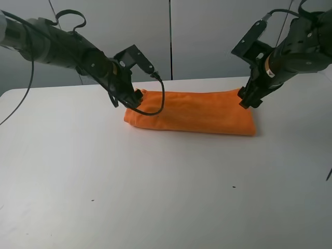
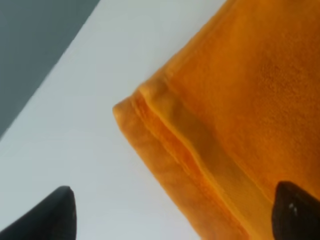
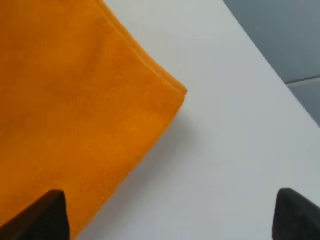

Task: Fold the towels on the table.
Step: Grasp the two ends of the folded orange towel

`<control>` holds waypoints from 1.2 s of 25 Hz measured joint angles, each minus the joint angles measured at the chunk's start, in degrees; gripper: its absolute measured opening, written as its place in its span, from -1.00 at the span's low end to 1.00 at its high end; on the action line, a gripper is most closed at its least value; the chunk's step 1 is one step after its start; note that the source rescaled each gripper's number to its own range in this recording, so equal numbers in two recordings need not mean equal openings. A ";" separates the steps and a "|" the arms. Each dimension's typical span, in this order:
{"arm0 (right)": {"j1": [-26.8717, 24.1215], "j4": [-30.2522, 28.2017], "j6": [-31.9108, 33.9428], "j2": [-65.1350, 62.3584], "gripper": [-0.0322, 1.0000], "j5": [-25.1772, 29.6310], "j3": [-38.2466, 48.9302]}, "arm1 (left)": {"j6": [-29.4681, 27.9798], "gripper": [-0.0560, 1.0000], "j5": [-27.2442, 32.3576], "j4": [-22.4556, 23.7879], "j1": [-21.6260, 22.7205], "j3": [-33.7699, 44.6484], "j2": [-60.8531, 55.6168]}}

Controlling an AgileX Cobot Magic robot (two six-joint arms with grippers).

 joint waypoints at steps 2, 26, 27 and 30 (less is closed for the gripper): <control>0.00 5.36 -0.16 -0.08 0.83 0.00 0.00 | -4.34 0.99 3.27 -0.86 0.10 -0.85 0.00; -15.31 76.64 -43.02 4.37 0.84 15.03 -9.67 | -3.16 0.99 23.08 -28.86 3.39 -13.67 11.49; -15.31 77.84 -43.46 4.37 0.84 15.03 -9.67 | -3.04 0.99 23.48 -29.10 3.39 -13.67 11.58; -15.31 79.98 -43.93 4.75 0.85 15.11 -9.67 | -3.04 0.99 24.94 -29.89 3.39 -13.90 11.61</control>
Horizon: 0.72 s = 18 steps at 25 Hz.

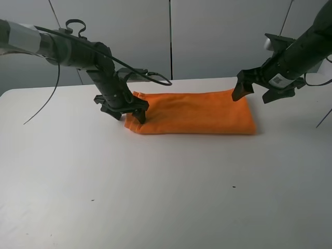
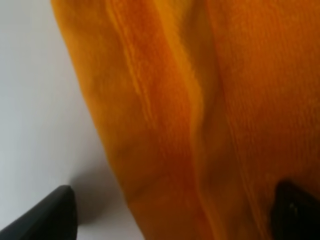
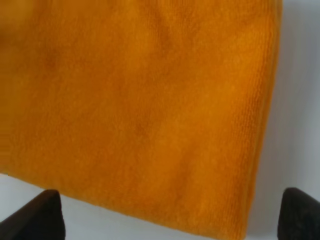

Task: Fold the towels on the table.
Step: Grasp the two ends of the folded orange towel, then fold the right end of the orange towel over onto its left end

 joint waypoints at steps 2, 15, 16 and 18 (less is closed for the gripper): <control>0.00 0.72 -0.09 0.67 0.89 0.00 0.00 | 0.12 0.99 1.04 -0.08 0.00 -0.22 0.13; -0.96 1.20 -0.13 3.53 0.93 -1.25 0.00 | 0.41 0.99 7.36 -0.21 0.00 -0.67 0.28; -1.22 1.20 -0.26 4.02 0.93 -1.25 0.00 | 0.41 0.99 7.46 -0.21 0.00 -0.71 0.28; -1.73 1.20 -0.40 5.59 0.93 -1.25 0.00 | 0.52 0.99 7.65 -0.21 0.00 -0.80 0.28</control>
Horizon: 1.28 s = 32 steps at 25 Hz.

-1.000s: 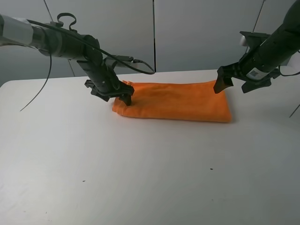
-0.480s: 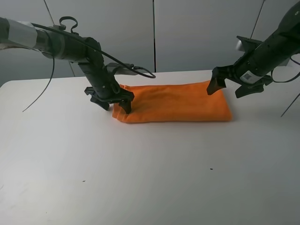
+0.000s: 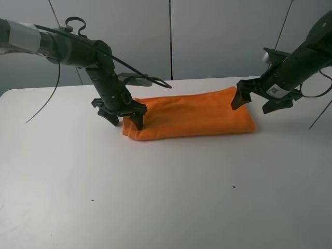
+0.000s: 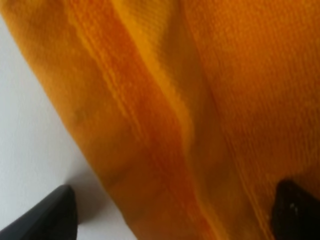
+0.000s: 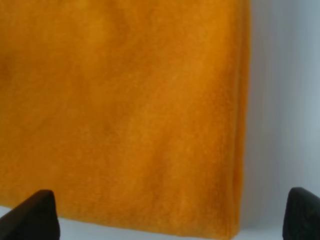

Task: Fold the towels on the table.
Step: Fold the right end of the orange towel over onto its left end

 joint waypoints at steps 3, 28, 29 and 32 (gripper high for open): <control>-0.21 0.00 -1.23 1.28 0.93 -0.56 0.00 | 0.00 0.99 0.03 0.00 0.00 0.00 0.00; -1.07 2.89 -6.34 12.21 0.93 3.01 -10.51 | -4.15 1.00 -0.65 7.06 -1.02 0.00 0.09; -1.07 3.14 -6.44 12.31 0.93 2.88 -10.51 | -4.15 1.00 -0.65 7.06 -1.02 0.00 0.09; -1.07 4.35 -6.70 13.23 0.93 2.78 -10.95 | -4.15 1.00 -0.76 7.06 -1.02 0.00 0.09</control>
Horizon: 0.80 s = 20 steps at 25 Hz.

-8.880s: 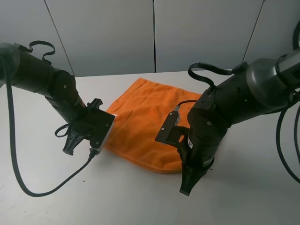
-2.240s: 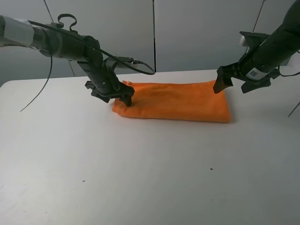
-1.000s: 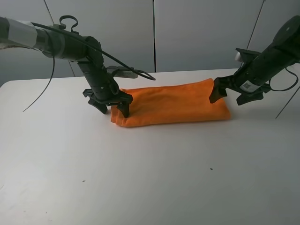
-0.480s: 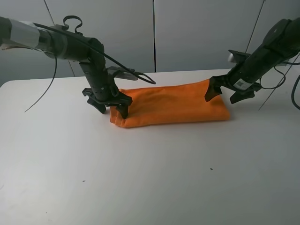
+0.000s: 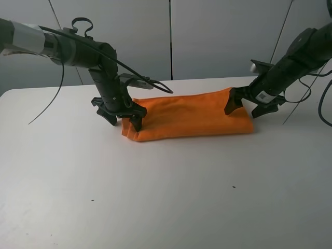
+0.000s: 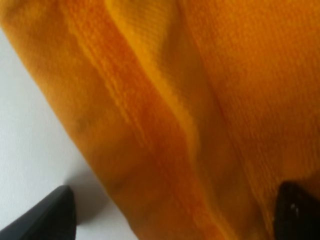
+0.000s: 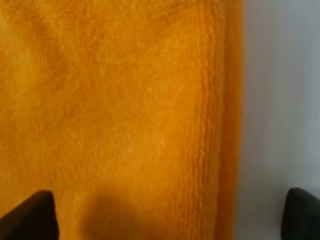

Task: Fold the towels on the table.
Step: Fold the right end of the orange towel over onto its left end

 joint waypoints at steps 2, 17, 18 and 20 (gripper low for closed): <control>0.00 0.99 -0.14 0.30 0.93 -0.13 -0.19 | 0.00 1.00 0.00 0.00 0.00 0.00 0.00; 2.35 15.58 -7.35 1.66 0.95 2.70 -0.34 | 0.00 1.00 0.00 0.00 0.00 0.00 0.00; 2.60 16.02 -7.44 1.66 0.95 2.70 -0.34 | 0.00 1.00 0.00 0.00 0.00 0.00 0.00; 2.97 16.25 -7.63 1.70 0.95 2.70 -0.34 | 0.00 1.00 0.00 0.00 0.00 0.00 0.00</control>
